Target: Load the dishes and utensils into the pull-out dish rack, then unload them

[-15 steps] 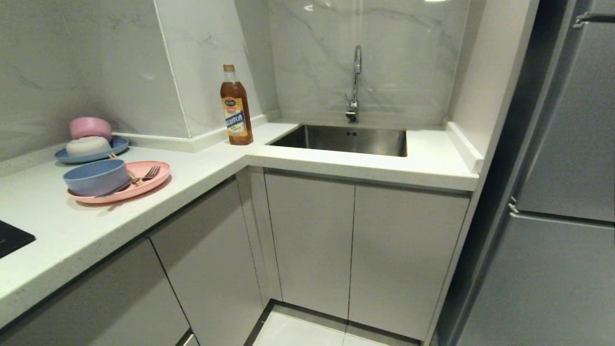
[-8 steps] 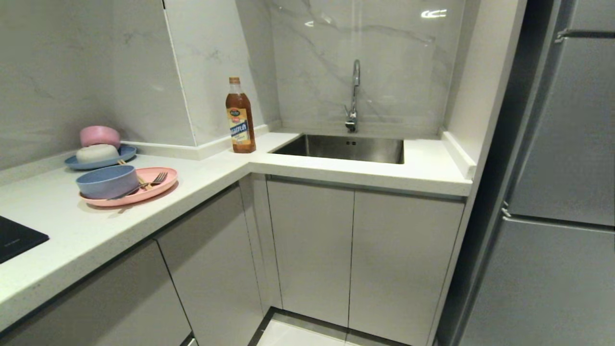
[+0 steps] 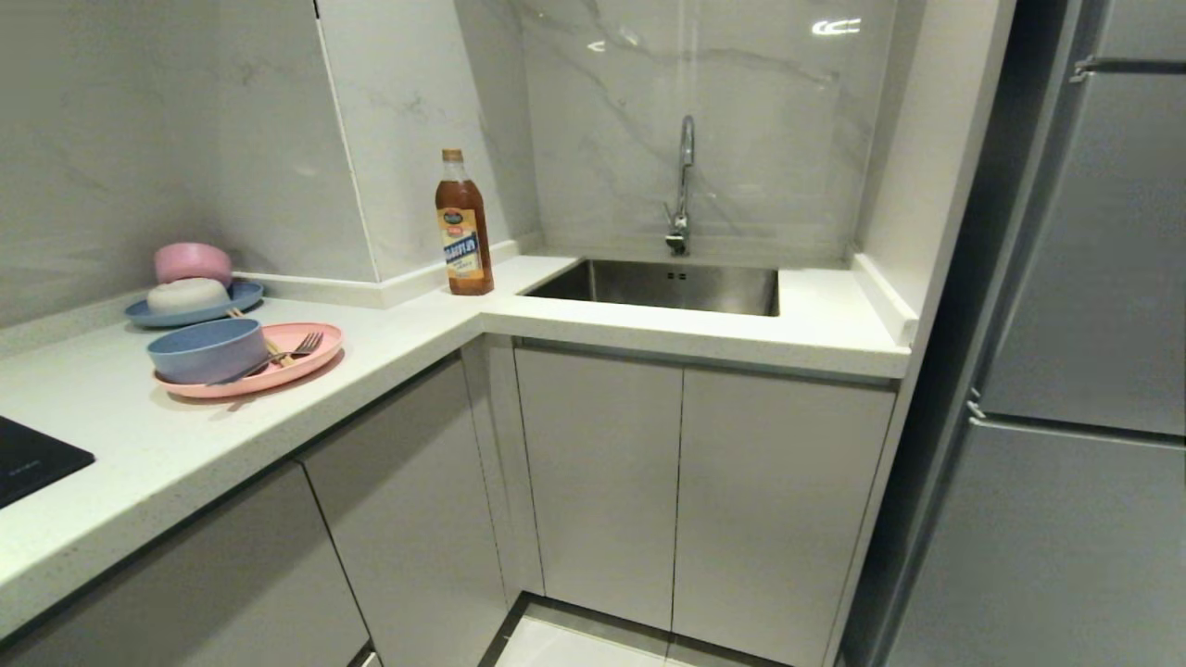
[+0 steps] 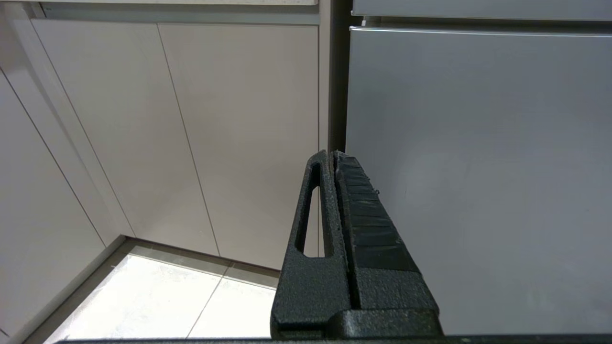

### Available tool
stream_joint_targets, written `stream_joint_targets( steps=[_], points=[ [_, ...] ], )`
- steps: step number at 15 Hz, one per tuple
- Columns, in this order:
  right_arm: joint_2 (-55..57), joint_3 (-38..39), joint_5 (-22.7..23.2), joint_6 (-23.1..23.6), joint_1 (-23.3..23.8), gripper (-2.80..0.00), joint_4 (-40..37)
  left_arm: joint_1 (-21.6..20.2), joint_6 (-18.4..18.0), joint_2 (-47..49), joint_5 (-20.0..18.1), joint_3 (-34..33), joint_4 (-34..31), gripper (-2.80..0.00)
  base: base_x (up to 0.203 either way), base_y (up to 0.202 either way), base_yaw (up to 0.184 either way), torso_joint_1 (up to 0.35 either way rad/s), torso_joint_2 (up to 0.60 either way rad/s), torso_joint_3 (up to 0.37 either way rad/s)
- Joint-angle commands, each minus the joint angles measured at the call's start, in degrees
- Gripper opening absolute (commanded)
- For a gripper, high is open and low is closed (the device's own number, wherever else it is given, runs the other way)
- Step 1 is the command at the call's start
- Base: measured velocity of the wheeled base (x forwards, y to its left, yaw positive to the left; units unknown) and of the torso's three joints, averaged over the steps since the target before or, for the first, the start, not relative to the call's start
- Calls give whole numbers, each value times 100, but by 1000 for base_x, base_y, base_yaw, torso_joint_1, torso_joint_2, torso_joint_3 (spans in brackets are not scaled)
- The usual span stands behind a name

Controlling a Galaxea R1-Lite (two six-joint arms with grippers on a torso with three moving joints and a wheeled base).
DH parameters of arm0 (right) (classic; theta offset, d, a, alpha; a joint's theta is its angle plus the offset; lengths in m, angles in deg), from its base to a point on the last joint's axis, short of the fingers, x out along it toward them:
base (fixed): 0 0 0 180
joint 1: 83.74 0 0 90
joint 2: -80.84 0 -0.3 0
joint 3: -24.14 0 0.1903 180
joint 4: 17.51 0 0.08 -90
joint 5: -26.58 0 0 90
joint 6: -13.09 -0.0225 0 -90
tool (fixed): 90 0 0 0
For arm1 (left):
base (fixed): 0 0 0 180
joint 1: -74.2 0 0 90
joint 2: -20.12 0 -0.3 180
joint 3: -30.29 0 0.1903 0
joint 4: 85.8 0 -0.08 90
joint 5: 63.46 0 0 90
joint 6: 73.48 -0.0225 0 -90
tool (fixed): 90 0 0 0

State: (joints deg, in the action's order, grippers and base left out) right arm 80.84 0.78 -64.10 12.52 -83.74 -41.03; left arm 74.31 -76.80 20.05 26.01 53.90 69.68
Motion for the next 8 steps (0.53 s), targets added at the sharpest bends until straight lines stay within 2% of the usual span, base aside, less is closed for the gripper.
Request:
stream_joint_targets(
  steps=[1,8],
  points=[
    [0,16,-2,-4,-7,-280,-2,-2,-1,-1,-1,2,-1,-280,0,0,0,0,0,0],
    [0,13,-2,3,-7,-280,-2,-1,-1,-1,-1,2,1,-280,0,0,0,0,0,0]
  ],
)
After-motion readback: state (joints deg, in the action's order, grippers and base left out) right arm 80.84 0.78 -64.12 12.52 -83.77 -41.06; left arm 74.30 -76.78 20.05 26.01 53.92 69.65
